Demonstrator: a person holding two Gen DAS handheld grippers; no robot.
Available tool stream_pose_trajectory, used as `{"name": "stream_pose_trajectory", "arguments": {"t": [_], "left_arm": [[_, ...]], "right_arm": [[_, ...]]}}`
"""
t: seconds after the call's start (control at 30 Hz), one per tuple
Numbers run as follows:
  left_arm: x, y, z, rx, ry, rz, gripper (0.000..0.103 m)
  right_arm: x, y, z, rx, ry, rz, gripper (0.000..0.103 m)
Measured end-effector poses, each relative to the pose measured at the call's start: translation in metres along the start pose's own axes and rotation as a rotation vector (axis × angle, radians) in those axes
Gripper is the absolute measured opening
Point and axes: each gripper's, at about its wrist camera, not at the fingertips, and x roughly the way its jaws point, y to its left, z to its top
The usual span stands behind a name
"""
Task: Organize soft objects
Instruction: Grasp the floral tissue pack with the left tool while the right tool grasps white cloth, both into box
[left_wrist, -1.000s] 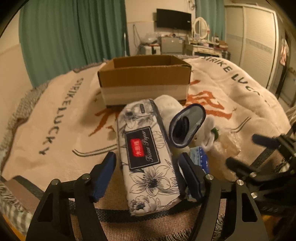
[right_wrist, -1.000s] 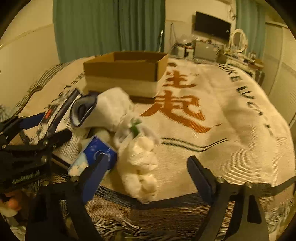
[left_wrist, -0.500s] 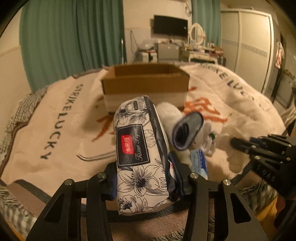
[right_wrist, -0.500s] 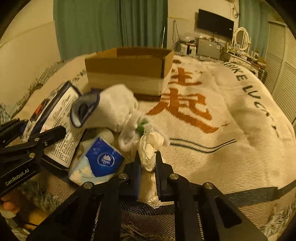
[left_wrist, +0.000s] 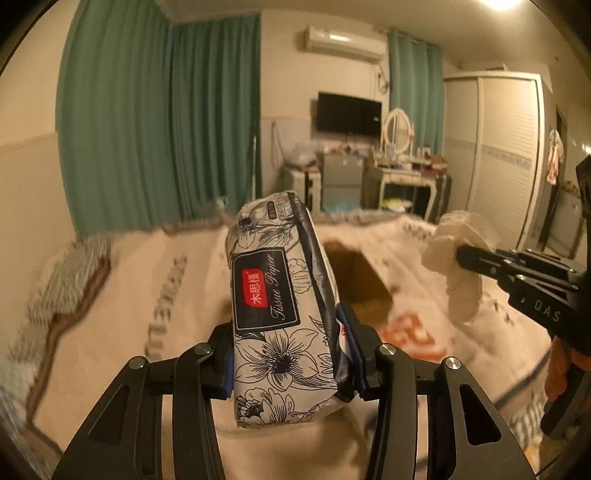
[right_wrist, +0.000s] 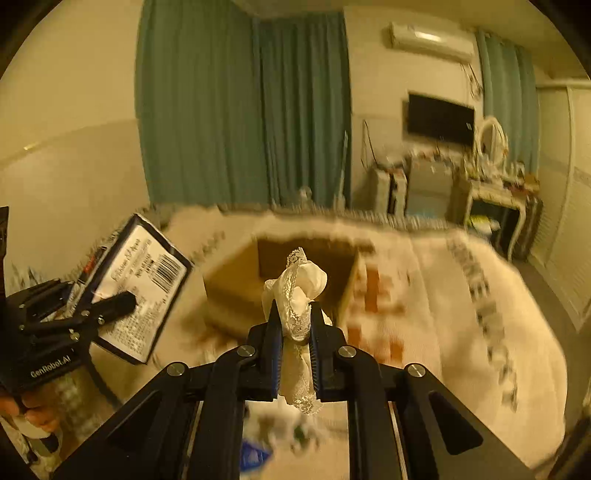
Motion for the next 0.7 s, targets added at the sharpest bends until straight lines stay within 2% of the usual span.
{"name": "stream_pose_trajectory", "arguments": {"t": [0.17, 0.3, 0.5, 0.7], "left_arm": [[0.044, 0.001, 0.038, 0.032, -0.034, 0.022, 0.045], [0.104, 0.000, 0.048, 0.053, 0.015, 0.005, 0.045], [0.183, -0.005, 0.035, 0.078, 0.116, -0.007, 0.045], [0.215, -0.011, 0.009, 0.142, 0.157, -0.006, 0.050]], "right_arm": [[0.033, 0.000, 0.058, 0.005, -0.051, 0.052, 0.012], [0.078, -0.008, 0.077, 0.031, -0.040, 0.060, 0.012], [0.163, -0.030, 0.073, 0.086, 0.044, 0.067, 0.012], [0.220, -0.043, 0.046, 0.100, 0.128, 0.060, 0.012]]}}
